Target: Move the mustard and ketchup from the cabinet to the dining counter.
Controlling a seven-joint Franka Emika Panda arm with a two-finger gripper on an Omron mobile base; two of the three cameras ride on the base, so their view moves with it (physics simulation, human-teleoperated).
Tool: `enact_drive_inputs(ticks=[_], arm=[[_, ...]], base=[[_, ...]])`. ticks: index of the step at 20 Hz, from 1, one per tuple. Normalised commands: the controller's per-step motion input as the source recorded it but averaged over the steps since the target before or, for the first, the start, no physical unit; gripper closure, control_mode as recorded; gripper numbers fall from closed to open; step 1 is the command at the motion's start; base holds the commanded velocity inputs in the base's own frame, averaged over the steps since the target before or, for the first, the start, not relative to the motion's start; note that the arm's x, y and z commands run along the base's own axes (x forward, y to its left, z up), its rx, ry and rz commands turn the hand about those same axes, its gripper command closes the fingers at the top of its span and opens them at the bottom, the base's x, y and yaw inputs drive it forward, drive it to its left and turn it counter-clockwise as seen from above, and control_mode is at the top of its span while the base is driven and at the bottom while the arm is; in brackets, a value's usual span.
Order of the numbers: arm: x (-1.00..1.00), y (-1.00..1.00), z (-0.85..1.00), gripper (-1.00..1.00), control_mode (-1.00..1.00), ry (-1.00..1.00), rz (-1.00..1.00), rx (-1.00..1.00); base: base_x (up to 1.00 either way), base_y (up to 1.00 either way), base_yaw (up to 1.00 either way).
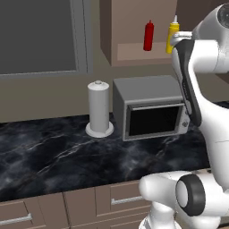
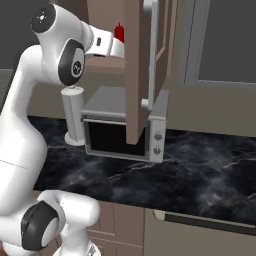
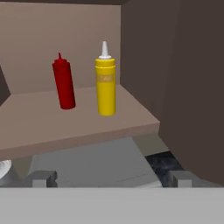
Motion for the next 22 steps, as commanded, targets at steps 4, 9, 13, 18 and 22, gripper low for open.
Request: enact_drive_inputs(ticks=[4, 9, 13, 18, 22], arm=[[0.39, -0.11, 0.0, -1.0, -1.0, 0.0, 0.0, 0.0], [0.33, -0.09, 0.0, -1.0, -1.0, 0.0, 0.0, 0.0], [0.28, -0.16, -0.01, -1.0, -1.0, 0.01, 0.0, 0.0], [0.34, -0.09, -0.03, -1.0, -1.0, 0.01, 0.0, 0.0], [0.4, -0.03, -0.02, -1.0, -1.0, 0.02, 0.0, 0.0]], base=[[0.0, 0.0, 0.0], [0.0, 0.0, 0.0], [0.0, 0.0, 0.0], [0.0, 0.0, 0.0], [0.0, 0.0, 0.0]])
